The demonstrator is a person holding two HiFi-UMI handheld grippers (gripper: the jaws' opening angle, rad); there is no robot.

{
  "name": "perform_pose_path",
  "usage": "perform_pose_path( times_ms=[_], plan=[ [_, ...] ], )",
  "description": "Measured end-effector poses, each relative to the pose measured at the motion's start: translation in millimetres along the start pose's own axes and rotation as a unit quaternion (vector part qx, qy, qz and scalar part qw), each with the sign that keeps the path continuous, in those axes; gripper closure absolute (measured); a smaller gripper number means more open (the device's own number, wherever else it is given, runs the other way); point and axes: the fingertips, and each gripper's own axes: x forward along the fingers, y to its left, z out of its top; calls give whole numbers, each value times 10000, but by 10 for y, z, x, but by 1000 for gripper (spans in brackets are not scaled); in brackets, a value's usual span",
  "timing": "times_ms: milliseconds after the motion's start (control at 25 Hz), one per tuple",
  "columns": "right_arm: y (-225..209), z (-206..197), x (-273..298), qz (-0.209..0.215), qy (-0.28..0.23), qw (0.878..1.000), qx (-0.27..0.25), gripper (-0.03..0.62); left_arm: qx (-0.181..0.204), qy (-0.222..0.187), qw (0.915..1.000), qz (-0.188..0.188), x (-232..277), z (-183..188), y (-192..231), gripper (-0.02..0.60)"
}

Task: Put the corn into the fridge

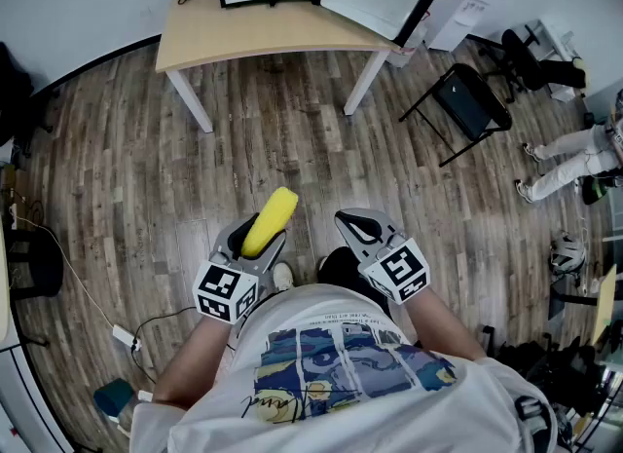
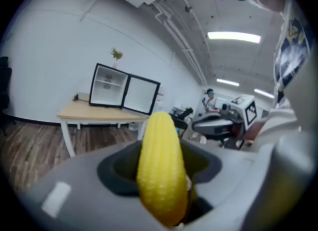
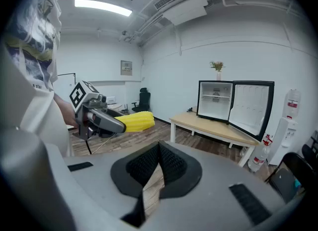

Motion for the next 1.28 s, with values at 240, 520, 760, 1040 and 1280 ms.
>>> perform_pose_path(
  times_ms=[240, 520, 760, 1040, 1280],
  plan=[
    [-490, 97, 199, 163, -87, 9998, 22, 583, 9, -1, 9998, 214, 352, 170, 209, 337],
    [-1557, 202, 411, 434, -283, 9987, -8, 580, -64, 21, 9984, 567, 1267, 611, 344, 336],
    [-2583, 320, 509, 746, -369, 9964, -181, 493, -99, -82, 9947, 1023, 2115, 1146, 507, 336],
    [-3518, 184, 544, 810, -317, 9962, -56, 571, -246, -179, 9880, 1514, 2856, 1548, 759, 336],
    [-3831, 298, 861, 931, -314, 9951, 88, 577, -430, -142, 9837, 1740, 3203, 1728, 1233, 336]
  ],
)
